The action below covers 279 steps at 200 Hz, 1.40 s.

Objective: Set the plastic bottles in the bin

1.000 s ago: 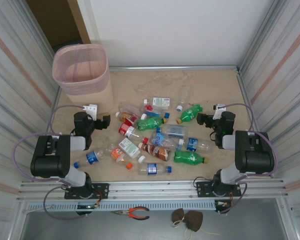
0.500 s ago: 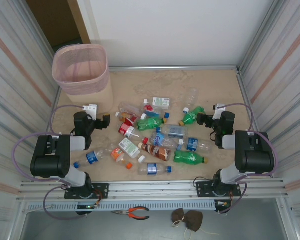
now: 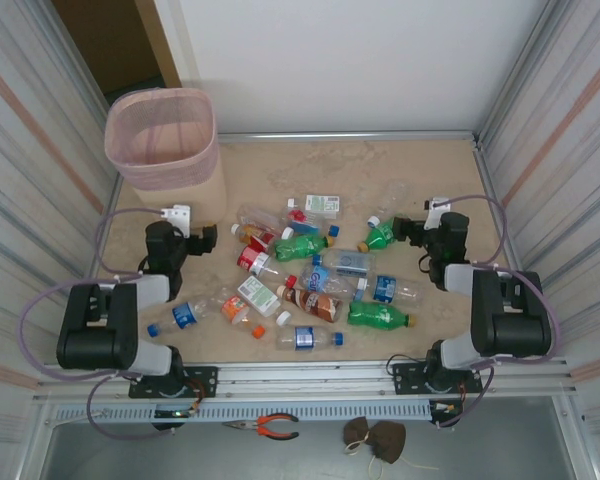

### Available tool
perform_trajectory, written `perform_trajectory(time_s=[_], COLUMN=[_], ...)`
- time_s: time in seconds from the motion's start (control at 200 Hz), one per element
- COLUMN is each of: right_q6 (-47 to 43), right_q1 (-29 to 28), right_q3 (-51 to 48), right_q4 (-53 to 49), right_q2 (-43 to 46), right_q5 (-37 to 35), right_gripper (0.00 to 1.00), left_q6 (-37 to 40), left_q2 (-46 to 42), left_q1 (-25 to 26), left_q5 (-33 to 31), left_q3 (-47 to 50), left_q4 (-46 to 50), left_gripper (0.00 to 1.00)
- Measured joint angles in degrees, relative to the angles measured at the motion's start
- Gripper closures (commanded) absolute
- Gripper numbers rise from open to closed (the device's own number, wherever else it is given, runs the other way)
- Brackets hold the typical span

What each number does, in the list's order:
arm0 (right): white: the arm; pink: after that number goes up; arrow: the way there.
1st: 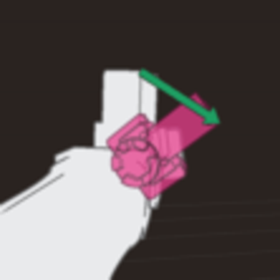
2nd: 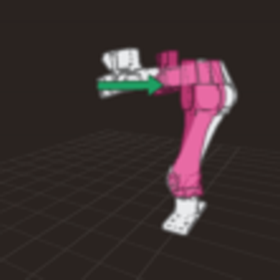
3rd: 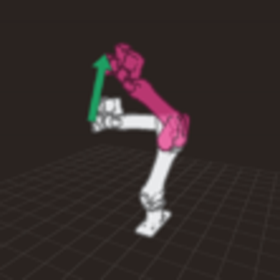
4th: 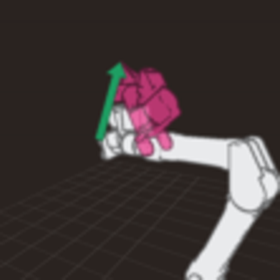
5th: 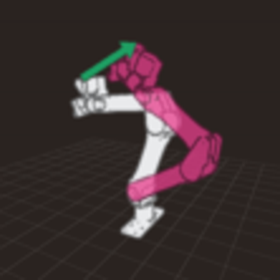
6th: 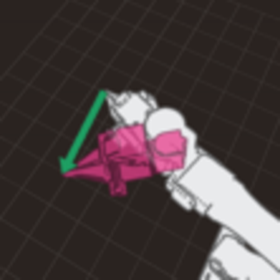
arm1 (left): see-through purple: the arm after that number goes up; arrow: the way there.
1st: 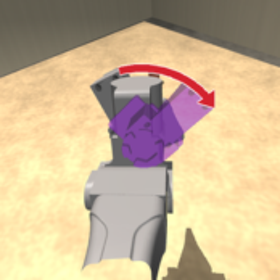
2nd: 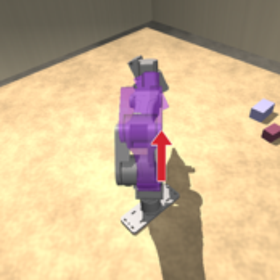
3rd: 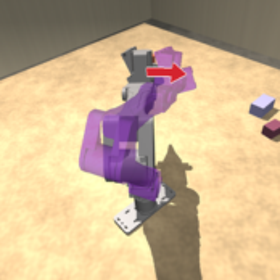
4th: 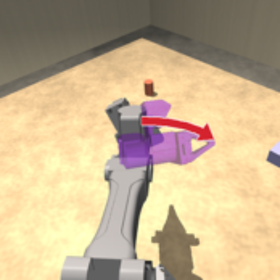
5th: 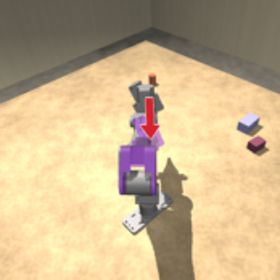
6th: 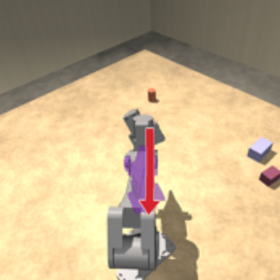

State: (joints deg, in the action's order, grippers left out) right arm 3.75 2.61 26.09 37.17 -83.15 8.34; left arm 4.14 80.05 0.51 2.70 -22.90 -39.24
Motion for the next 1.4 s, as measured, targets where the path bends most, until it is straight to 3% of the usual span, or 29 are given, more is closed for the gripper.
perform_trajectory(time_s=[0.15, 0.351, 0.661, 0.842, 1.132, 1.398], right_q6=[0.04, 0.31, 0.70, 0.68, 0.17, -0.02], right_q1=[-0.02, -0.22, -1.88, -3.04, -5.01, -5.66], right_q3=[1.40, 5.25, 6.08, 6.16, 7.17, 7.17], right_q4=[-5.18, -15.28, -24.94, -28.04, -30.27, -31.26], right_q2=[3.52, 7.45, 14.21, 16.44, 17.57, 17.51], right_q5=[-1.18, -2.64, -3.48, -3.43, -4.17, -5.31], right_gripper=[0.01, 0.01, 0.01, 0.01, 0.01, 0.01], left_q6=[-1.62, -7.85, -23.34, -39.10, -57.31, -70.05], left_q2=[-5.84, -12.39, -19.28, -18.47, -12.83, -13.33], left_q1=[0.00, 0.00, -0.94, -2.19, -5.44, -6.08], left_q5=[-3.74, -10.23, -10.19, -10.21, -2.05, 8.85], left_q3=[-1.07, -7.43, -16.83, -23.78, -31.52, -30.95], left_q4=[6.97, 24.11, 52.74, 69.81, 89.29, 97.09], left_gripper=[0.01, 0.01, 0.01, 0.01, 0.01, 0.01])
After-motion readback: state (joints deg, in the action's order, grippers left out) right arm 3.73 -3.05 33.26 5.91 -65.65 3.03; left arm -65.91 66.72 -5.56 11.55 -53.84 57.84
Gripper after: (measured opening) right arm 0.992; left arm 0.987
